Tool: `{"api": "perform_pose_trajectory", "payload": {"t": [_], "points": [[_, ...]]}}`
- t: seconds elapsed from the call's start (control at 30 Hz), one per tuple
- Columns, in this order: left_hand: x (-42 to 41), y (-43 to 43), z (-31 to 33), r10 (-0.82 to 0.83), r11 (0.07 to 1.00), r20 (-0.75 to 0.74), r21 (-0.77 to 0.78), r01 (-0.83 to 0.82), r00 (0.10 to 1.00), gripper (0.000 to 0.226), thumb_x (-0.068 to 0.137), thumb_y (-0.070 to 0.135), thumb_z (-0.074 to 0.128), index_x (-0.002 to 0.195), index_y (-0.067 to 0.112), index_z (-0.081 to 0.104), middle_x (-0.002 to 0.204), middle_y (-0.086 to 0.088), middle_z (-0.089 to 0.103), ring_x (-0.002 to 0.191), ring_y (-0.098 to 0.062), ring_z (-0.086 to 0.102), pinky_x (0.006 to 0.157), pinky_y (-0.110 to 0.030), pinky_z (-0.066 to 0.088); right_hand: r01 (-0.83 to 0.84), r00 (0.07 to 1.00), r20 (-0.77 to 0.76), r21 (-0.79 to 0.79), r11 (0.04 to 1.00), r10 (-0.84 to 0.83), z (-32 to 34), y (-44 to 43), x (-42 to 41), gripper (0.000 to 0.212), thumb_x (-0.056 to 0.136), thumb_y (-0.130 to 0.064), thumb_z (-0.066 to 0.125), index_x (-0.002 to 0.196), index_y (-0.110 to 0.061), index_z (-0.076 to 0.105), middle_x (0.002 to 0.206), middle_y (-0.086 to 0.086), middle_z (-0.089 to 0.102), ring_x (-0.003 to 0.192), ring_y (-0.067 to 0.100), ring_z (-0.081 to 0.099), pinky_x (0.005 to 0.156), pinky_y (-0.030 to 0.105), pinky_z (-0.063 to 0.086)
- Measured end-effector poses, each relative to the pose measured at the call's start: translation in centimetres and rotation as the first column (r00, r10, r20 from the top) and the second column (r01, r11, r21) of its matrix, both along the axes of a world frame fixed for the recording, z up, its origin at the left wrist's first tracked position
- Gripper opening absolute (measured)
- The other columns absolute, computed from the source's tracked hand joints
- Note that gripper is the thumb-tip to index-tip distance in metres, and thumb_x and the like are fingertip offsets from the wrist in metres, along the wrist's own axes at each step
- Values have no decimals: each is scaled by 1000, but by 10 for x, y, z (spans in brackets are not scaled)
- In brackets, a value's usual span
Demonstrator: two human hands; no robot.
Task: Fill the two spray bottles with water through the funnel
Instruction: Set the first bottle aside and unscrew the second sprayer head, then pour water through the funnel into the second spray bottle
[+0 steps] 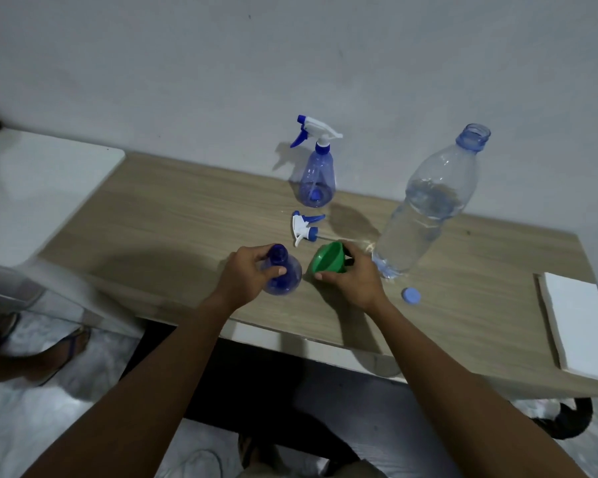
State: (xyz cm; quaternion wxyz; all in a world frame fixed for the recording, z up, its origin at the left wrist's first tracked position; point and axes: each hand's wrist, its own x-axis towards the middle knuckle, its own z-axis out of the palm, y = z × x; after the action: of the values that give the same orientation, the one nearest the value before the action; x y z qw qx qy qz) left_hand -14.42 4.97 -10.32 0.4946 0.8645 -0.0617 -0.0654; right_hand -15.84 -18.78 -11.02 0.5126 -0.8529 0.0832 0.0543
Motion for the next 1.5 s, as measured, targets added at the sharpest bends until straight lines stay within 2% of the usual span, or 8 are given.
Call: {"api": "perform_pose_trajectory", "payload": {"t": [0.23,0.43,0.77,0.93,1.1,1.27,1.4,1.5], "points": [[-8,-22,2,-1,998,-90,-56,-4,996,33,75,8,84,107,17,78,91,3,77,91,-6,68,80,-13,51,21,995,74,450,893,-61,33,-16,-6,58,71,-15,91,124,-12,68,117,4,74,108,20,71,87,28,59],[-16,-49,0,-67,992,-133,-117,52,989,33,76,15,85,107,20,79,97,4,79,97,-8,71,91,-29,54,-33,998,0,833,552,61,65,-24,-16,40,89,-4,65,129,-1,62,117,14,72,106,24,71,98,33,57],[-15,-74,0,-128,977,-189,-191,92,974,30,79,4,80,109,8,76,101,-4,78,101,-17,72,95,-28,55,-74,995,19,774,629,93,48,-31,-22,58,80,-4,80,134,-2,60,128,17,69,120,30,66,105,39,53],[-10,-72,3,-146,985,-133,-109,132,980,38,69,20,88,105,24,76,100,5,78,101,-14,72,95,-39,55,-194,981,103,614,765,166,43,-33,-25,54,81,1,79,132,-7,63,129,12,70,120,26,67,103,37,52],[-10,-75,5,-117,990,-86,-93,109,989,37,69,13,89,98,30,73,91,13,77,92,-4,71,86,-32,55,-234,972,140,570,787,188,45,-35,-30,62,83,6,76,140,-5,57,134,9,68,125,22,64,102,32,53],[-5,-77,3,-62,998,-84,-18,61,995,31,68,8,89,96,13,76,84,6,76,83,-5,72,79,-29,55,79,931,306,367,927,-201,49,-37,-39,58,75,-10,89,127,-18,66,116,-1,73,101,15,70,90,32,59],[2,-80,5,-44,998,-79,32,47,996,31,68,11,89,96,8,76,87,-1,77,86,-13,73,80,-33,57,339,743,484,324,883,-463,63,-48,-42,35,76,-21,88,103,-16,67,100,-1,70,88,17,66,80,37,57],[6,-80,6,-43,997,-86,62,49,995,32,68,14,90,96,9,76,88,-2,78,86,-14,73,81,-34,58,464,638,536,306,831,-554,70,-60,-36,40,74,-29,88,101,-18,60,105,1,62,92,15,60,81,36,54]]}}
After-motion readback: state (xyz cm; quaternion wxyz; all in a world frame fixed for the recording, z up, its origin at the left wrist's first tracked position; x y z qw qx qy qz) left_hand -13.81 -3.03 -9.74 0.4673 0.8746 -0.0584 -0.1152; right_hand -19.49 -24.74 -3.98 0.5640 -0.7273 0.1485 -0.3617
